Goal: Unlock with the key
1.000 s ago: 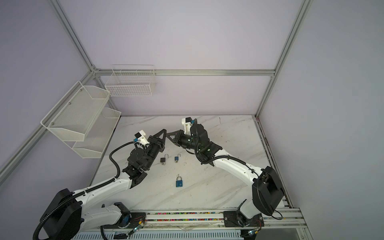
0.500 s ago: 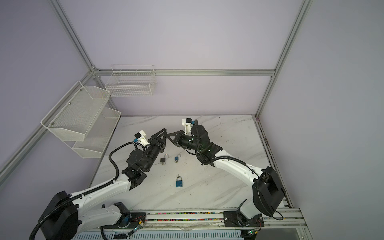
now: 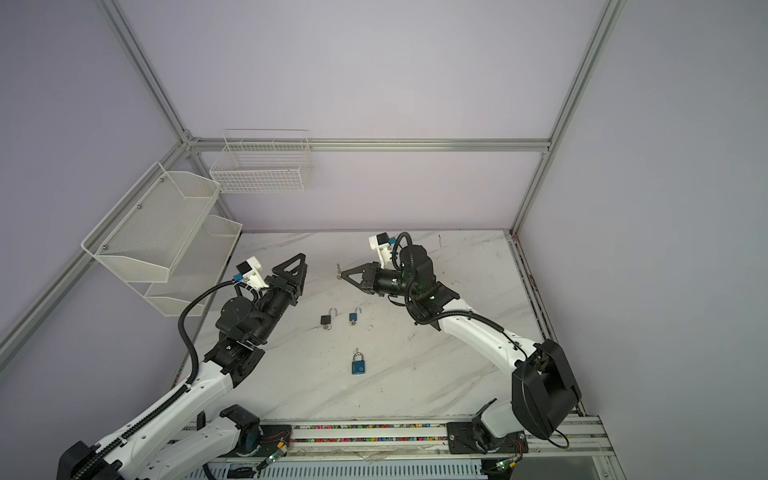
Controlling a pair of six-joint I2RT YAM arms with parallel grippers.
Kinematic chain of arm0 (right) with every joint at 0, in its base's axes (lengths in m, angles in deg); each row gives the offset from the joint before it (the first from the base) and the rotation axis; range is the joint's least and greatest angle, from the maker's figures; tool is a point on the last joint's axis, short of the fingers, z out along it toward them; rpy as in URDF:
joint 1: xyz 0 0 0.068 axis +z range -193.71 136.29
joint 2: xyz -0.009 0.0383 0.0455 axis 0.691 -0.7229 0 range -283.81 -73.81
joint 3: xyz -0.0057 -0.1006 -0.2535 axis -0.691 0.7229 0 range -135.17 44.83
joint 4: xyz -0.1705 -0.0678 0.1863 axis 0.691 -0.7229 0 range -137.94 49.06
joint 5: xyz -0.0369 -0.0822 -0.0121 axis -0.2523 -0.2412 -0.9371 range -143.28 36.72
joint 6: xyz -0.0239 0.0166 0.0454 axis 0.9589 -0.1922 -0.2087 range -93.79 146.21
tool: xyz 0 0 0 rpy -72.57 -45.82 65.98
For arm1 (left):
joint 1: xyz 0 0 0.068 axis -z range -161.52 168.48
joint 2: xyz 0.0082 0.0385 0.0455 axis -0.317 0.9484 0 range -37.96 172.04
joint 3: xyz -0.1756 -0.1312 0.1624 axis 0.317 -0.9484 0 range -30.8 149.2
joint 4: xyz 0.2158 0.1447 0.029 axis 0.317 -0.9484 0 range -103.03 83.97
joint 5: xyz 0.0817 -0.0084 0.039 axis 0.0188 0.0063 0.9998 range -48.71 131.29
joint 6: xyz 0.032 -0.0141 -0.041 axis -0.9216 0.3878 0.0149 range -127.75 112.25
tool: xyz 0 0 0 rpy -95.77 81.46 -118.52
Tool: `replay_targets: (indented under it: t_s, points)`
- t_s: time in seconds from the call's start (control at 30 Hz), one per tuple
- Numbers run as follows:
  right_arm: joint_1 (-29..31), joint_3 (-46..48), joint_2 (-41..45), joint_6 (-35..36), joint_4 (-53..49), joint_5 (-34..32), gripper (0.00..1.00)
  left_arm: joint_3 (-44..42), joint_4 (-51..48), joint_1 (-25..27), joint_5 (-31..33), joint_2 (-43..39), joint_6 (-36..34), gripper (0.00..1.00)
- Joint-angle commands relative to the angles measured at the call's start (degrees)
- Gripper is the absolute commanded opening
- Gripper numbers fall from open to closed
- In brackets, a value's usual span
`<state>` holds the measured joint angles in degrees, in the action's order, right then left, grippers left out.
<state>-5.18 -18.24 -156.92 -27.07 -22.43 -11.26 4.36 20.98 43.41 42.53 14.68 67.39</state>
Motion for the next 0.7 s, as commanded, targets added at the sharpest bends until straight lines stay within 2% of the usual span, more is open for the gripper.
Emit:
replay_targets:
  t_s: [0.0,0.17,0.3,0.43,0.67]
  points:
    - [-0.11,0.38,-0.76,3.43,0.0,5.66,0.0,3.41,2.11,-1.89,-13.07,2.46,-5.61,0.52]
    - [-0.12,-1.28,-2.58,7.0,-3.7,6.98,0.0,6.61,10.07,-2.34,-23.14,8.8,-6.78,0.47]
    - [-0.11,-1.72,-3.25,7.54,-4.8,6.87,0.0,7.12,14.77,-2.34,-26.36,11.35,-6.29,0.41]
    - [-0.12,-2.01,-3.27,7.92,-4.37,7.11,0.0,7.98,12.28,-2.33,-28.26,11.85,-7.75,0.37]
    - [-0.1,-3.38,-3.28,8.34,-4.33,7.03,0.0,8.26,6.78,-2.32,-26.98,10.68,-10.62,0.36]
